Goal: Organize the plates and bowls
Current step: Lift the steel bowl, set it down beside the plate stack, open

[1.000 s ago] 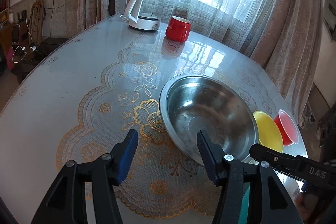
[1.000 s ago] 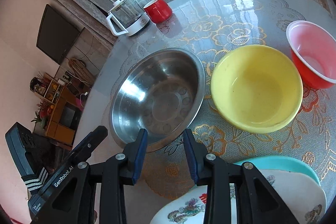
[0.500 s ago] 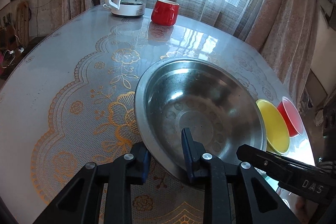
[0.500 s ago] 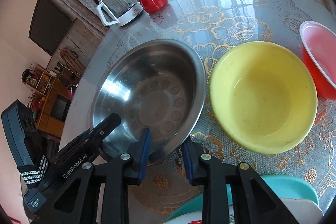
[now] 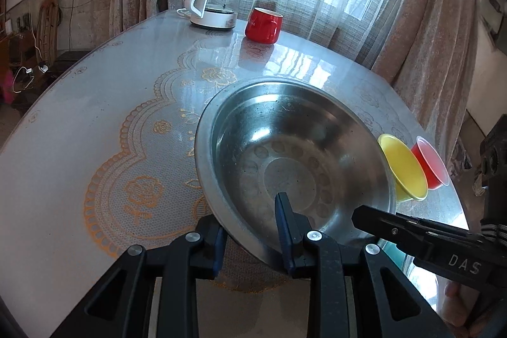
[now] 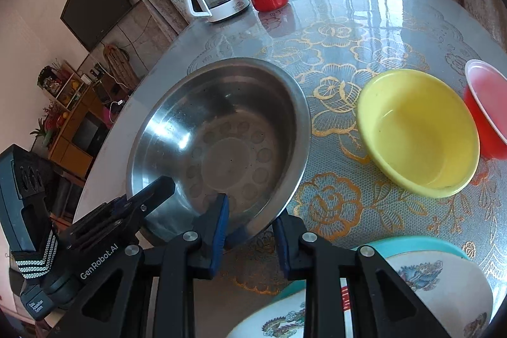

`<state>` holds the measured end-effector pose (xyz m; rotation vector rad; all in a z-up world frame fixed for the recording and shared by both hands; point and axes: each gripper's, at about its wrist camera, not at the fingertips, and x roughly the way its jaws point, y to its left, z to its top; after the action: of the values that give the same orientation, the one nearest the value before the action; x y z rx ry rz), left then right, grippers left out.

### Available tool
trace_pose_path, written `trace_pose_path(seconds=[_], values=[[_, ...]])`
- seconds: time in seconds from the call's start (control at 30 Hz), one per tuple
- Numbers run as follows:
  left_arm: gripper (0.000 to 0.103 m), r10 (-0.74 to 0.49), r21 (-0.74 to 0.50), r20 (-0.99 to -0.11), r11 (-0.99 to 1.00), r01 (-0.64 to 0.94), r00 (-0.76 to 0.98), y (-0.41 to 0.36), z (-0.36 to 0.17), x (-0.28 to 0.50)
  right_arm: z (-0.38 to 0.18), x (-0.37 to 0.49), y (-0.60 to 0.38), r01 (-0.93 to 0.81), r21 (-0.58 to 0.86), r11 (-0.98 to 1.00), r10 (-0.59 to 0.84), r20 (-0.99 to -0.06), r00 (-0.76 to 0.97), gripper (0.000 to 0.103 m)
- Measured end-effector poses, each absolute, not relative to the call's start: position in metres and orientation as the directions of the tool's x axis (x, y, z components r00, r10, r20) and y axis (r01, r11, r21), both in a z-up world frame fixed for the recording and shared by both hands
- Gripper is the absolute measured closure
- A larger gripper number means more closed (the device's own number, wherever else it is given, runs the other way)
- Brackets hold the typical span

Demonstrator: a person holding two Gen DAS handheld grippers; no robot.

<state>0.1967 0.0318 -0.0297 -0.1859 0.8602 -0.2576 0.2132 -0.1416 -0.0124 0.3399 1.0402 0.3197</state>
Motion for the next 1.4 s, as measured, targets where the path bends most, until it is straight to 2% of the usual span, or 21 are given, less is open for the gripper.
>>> trace_pose_path(seconds=[0.57,0.87,1.4], values=[[0.074,-0.266,-0.287,-0.702,0.955,0.079,0.661,0.078,-0.025,0.112,-0.002,0.157,-0.104,-0.250,0.415,0.875,0.484,-0.757,0.439,0.076],[0.073,-0.265,-0.314,-0.719,0.949,0.040,0.643,0.095,-0.030,0.081,-0.003,0.137,-0.090,-0.299,0.417,0.858,0.510,-0.757,0.408,0.076],[0.069,-0.175,-0.237,-0.735,0.971,-0.007,0.656,0.099,-0.036,0.063,-0.011,0.129,-0.077,-0.327,0.390,0.861,0.499,-0.773,0.392,0.071]])
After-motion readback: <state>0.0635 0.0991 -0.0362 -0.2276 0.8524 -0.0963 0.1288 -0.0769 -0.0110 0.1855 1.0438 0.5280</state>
